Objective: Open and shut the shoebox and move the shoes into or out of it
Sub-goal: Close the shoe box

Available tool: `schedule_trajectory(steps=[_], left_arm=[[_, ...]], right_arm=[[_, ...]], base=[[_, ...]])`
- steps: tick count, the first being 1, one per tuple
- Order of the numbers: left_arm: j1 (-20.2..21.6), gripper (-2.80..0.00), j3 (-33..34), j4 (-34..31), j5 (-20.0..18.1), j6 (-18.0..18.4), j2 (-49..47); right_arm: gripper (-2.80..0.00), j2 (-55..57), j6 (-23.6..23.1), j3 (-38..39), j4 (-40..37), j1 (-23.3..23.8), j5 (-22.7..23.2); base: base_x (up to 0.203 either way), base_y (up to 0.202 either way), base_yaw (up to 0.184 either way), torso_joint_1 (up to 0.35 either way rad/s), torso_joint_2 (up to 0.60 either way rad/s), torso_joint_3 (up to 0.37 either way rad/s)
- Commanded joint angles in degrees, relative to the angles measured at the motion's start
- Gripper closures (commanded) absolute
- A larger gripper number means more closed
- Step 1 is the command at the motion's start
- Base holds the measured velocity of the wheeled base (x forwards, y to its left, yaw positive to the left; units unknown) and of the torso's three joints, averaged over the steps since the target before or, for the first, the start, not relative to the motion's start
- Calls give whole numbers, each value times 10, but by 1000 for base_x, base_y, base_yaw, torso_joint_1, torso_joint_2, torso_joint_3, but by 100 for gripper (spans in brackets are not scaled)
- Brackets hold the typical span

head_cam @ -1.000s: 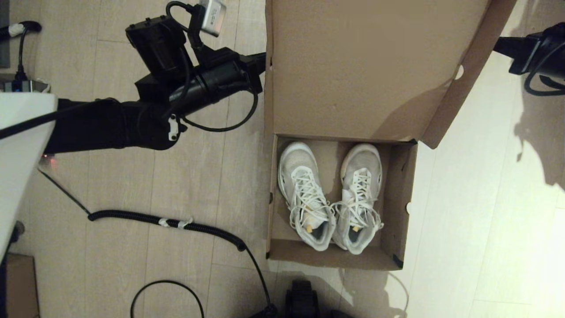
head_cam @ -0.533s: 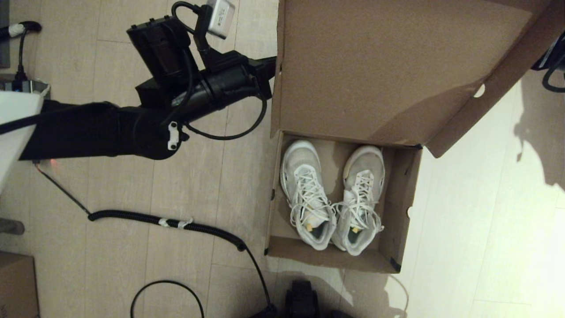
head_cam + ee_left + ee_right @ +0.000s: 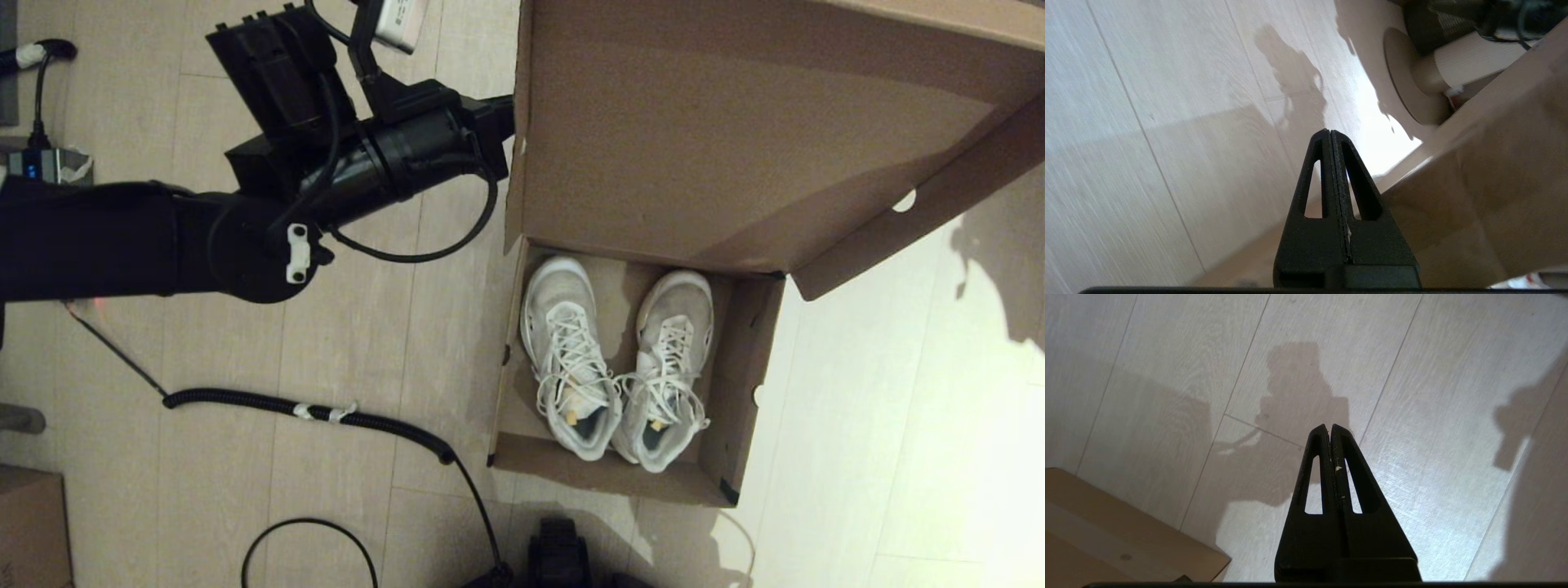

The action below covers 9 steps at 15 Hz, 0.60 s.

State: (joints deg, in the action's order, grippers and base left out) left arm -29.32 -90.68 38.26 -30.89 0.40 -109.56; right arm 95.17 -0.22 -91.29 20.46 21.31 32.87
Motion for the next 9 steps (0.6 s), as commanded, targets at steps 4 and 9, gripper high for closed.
schedule_trajectory(steps=[4,9], left_arm=[[-16,0,117,2,-3,-2,87],[-50,0,316,2,-4,-10,213]], right_arm=[[0,10,0,-17,-3,1,2],[0,13,0,-51,-41,0,2]], base=[[0,0,0,0,0,0],[0,0,0,0,0,0]])
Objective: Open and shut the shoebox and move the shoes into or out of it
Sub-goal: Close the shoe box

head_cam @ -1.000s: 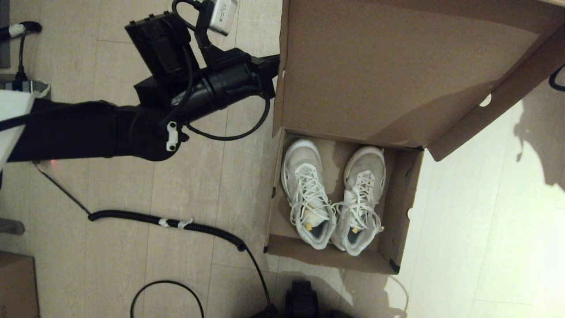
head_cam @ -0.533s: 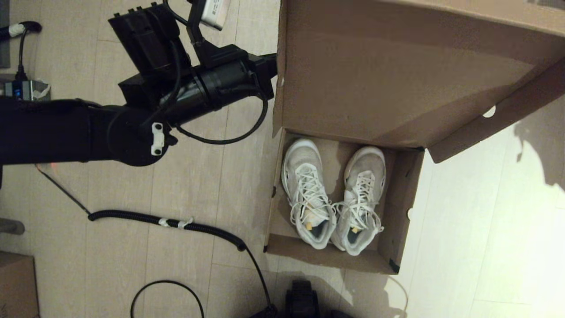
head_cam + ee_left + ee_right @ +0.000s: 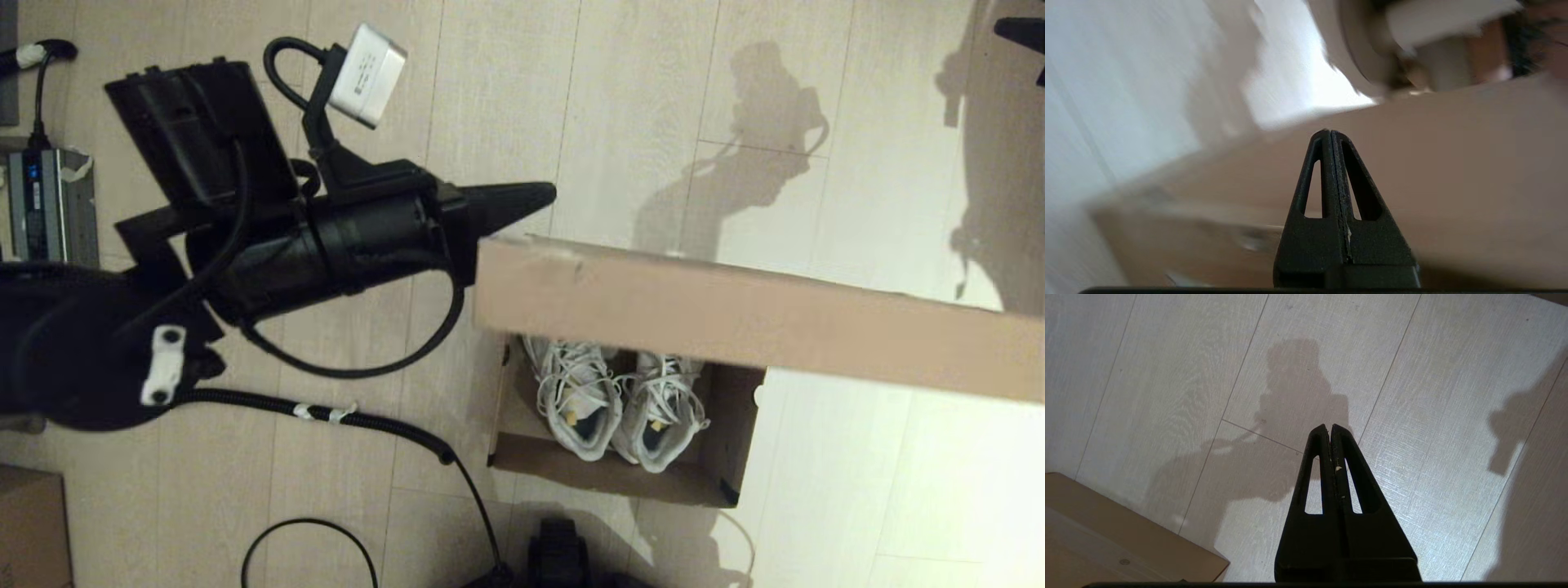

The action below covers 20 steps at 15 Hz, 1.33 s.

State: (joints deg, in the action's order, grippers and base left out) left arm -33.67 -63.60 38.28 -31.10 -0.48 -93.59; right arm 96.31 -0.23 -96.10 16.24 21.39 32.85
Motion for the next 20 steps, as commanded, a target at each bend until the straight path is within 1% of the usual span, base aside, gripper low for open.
schedule_trajectory(steps=[1,5,6,7,8,9,15,18,20], left_arm=[[-13,0,89,2,-2,-6,83],[-38,0,290,-13,-3,-15,246],[-47,0,316,-33,-3,-16,290],[-55,0,330,-70,-3,-17,329],[-61,0,338,-123,-4,-17,361],[-66,0,339,-162,-4,-18,377],[-68,0,287,-160,-2,-15,329],[-67,0,233,-156,1,-12,288],[-66,0,181,-155,4,-12,253]], right_arm=[[0,1,0,-3,0,0,2],[0,0,0,-7,-1,-3,3],[0,0,-1,-8,-1,-3,3],[0,-1,-1,-9,-1,-3,3],[0,-1,0,-9,-1,-3,3],[0,-2,0,-8,-1,-4,3],[0,-11,0,-8,-12,-5,4],[0,-12,0,-12,-17,-5,6],[0,-19,0,-23,-46,-6,8]], base=[[0,0,0,0,0,0],[0,0,0,0,0,0],[0,0,0,0,0,0],[0,0,0,0,0,0],[0,0,0,0,0,0],[0,0,0,0,0,0],[0,0,0,0,0,0],[0,0,0,0,0,0],[0,0,0,0,0,0]])
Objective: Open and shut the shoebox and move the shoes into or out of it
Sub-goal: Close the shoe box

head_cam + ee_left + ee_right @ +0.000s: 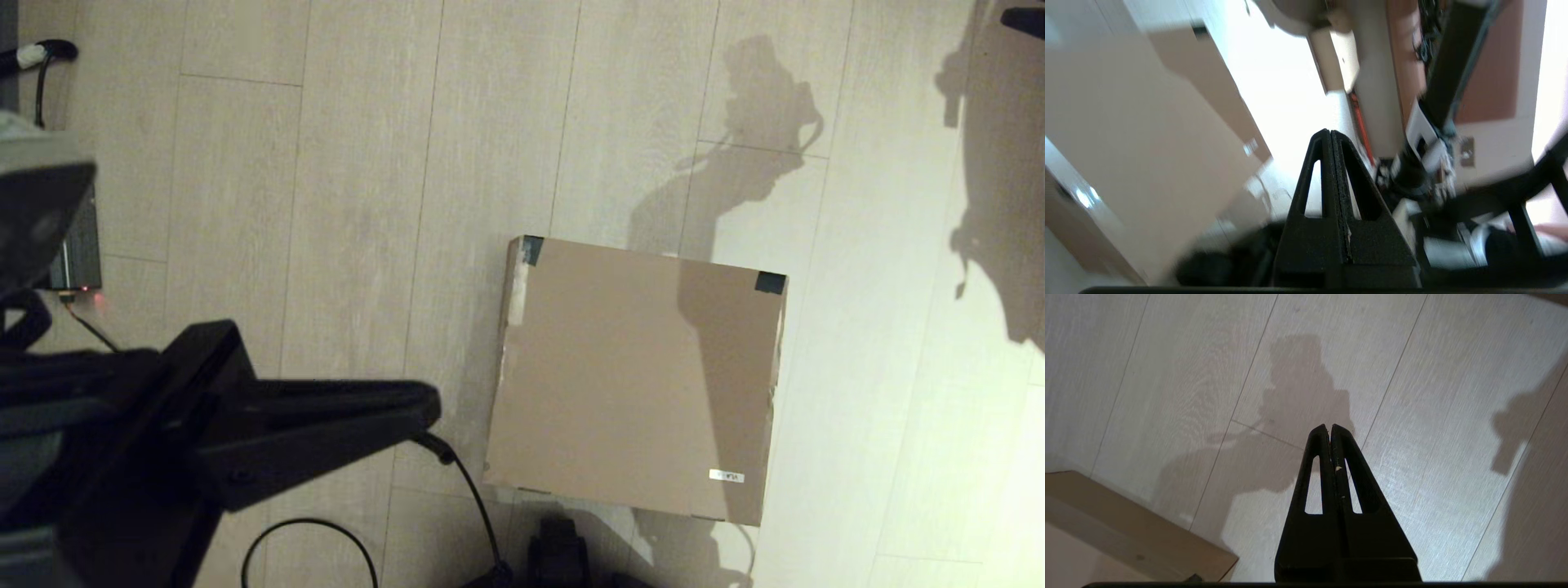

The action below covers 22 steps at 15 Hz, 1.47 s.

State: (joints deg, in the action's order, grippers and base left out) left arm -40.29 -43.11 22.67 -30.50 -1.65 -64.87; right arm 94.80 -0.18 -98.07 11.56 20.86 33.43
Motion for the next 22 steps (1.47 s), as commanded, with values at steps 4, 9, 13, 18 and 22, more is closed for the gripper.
schedule_trajectory(steps=[4,9,13,18,22], left_arm=[[7,0,-137,7,24,8,-141],[37,0,-247,101,78,25,-270],[69,0,-246,92,80,44,-275],[123,0,-248,94,78,94,-310],[138,0,-246,94,77,95,-313]], right_arm=[[0,-22,8,-19,-50,-16,4],[0,-31,-26,-20,-156,-27,-2],[0,-21,-85,-19,-182,-27,-12],[0,9,-276,-18,-272,-18,-71],[0,13,-319,-14,-293,-10,-70]], base=[[0,0,0,0,0,0],[0,0,0,0,0,0],[0,0,0,0,0,0],[0,0,0,0,0,0],[0,0,0,0,0,0]])
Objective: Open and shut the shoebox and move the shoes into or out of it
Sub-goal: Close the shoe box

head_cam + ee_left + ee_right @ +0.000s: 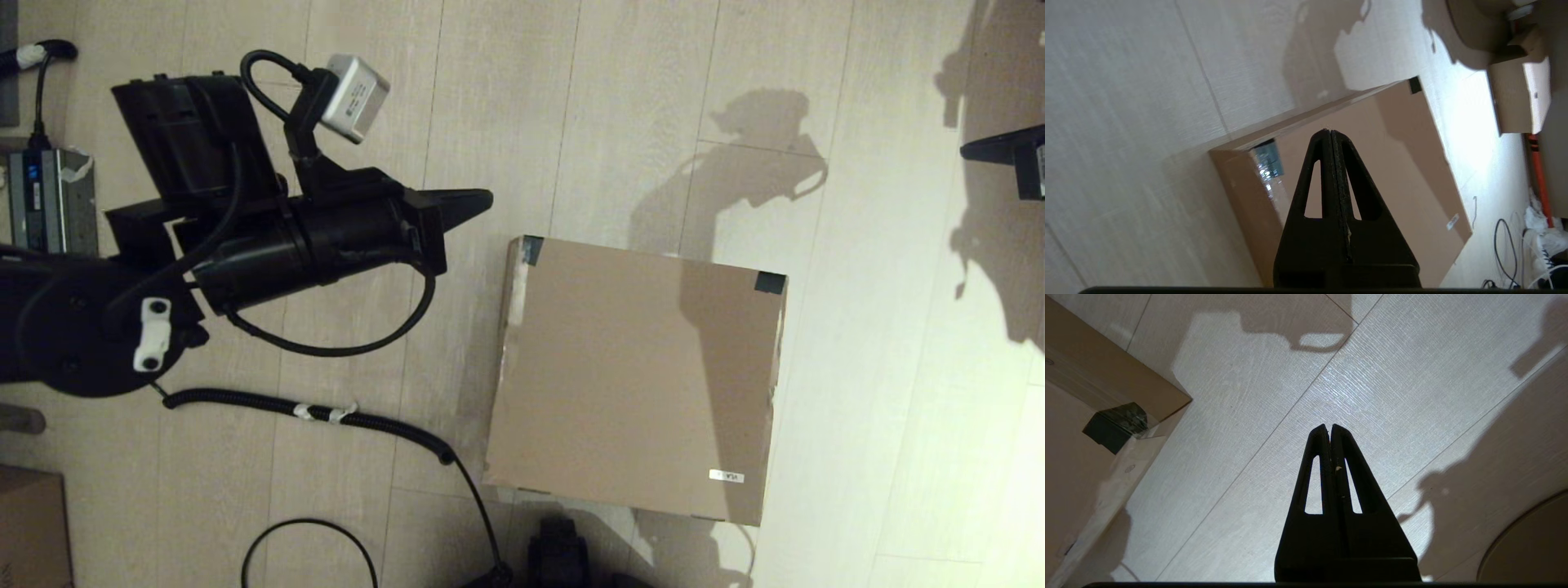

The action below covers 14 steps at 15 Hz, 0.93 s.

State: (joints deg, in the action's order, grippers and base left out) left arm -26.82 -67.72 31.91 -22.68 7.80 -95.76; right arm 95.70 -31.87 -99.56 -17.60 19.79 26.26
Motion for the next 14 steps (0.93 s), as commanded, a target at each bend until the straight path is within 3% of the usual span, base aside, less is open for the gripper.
schedule_trajectory(steps=[1,3,5,8,9,11,12,13,14], left_arm=[[4,0,3,2,0,0,-4],[4,0,-2,3,26,-5,0],[-17,0,-12,8,112,-43,8],[-136,0,-49,12,273,-117,28],[-176,0,-61,11,304,-126,40],[-293,0,-83,0,380,-126,63],[-339,0,-92,-14,419,-106,81],[-363,0,-97,-41,428,-87,108],[-364,0,-99,-65,402,-79,121]], right_arm=[[0,0,0,5,-2,1,3],[0,-26,27,14,-9,-2,3],[0,-80,111,28,-34,-26,1],[0,-191,200,105,-54,-72,-1],[0,-230,218,136,-57,-86,-1],[0,-329,262,197,-66,-128,-2],[0,-373,282,217,-77,-149,-4],[0,-408,297,232,-96,-165,-7],[0,-437,306,244,-116,-173,-8]], base=[[0,0,0,0,0,0],[0,0,0,0,0,0],[0,0,0,0,0,0],[0,0,0,0,0,0],[0,0,0,0,0,0],[0,0,0,0,0,0],[0,0,0,0,0,0],[0,0,0,0,0,0],[0,0,0,0,0,0]])
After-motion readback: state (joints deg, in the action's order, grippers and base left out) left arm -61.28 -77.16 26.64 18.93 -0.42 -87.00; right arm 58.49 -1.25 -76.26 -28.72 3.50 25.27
